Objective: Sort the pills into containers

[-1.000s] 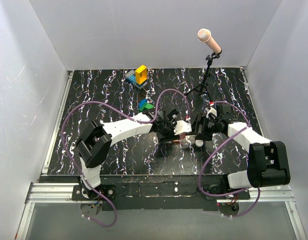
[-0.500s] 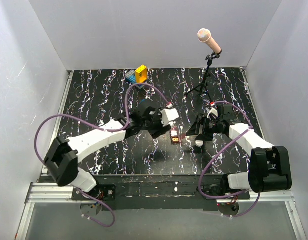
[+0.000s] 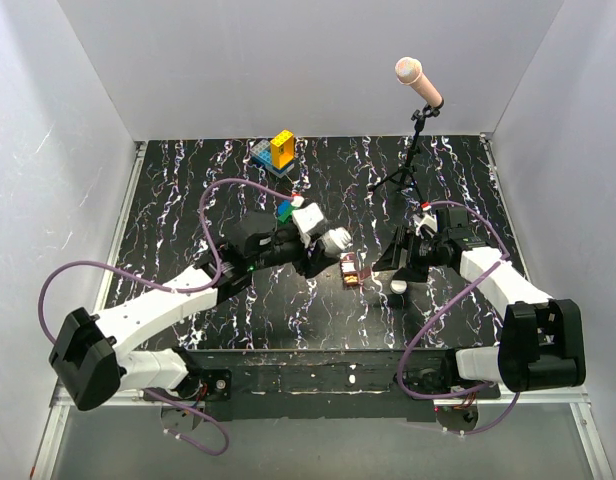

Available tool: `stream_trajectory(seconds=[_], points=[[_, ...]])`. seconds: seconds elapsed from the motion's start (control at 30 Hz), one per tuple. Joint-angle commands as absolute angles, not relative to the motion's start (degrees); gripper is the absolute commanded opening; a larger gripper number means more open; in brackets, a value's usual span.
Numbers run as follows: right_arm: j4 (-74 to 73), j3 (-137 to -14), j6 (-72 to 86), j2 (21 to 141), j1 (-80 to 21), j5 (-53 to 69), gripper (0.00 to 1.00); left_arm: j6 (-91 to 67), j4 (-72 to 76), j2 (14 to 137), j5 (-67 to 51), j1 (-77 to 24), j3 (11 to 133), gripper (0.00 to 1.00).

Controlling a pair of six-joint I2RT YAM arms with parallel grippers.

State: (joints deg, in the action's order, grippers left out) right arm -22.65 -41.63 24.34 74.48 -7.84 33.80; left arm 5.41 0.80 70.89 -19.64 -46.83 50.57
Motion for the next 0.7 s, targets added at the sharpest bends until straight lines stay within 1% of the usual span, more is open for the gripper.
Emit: stream_trajectory(seconds=[0.0, 0.57, 0.67], points=[[-23.99, -44.3, 23.29, 72.6, -7.65, 33.84, 0.83, -4.29, 13.17, 66.28, -23.46, -46.32, 48.17, 0.0], [-26.63, -45.35, 22.32, 71.19, -7.65, 32.35, 0.85, -23.54, 38.39, 57.22, -26.98, -45.0, 37.53, 0.0], [-27.07, -45.35, 22.41, 70.75, -7.65, 31.99, 0.86, -27.85, 44.89, 56.43, -27.77, -44.39, 35.43, 0.0]])
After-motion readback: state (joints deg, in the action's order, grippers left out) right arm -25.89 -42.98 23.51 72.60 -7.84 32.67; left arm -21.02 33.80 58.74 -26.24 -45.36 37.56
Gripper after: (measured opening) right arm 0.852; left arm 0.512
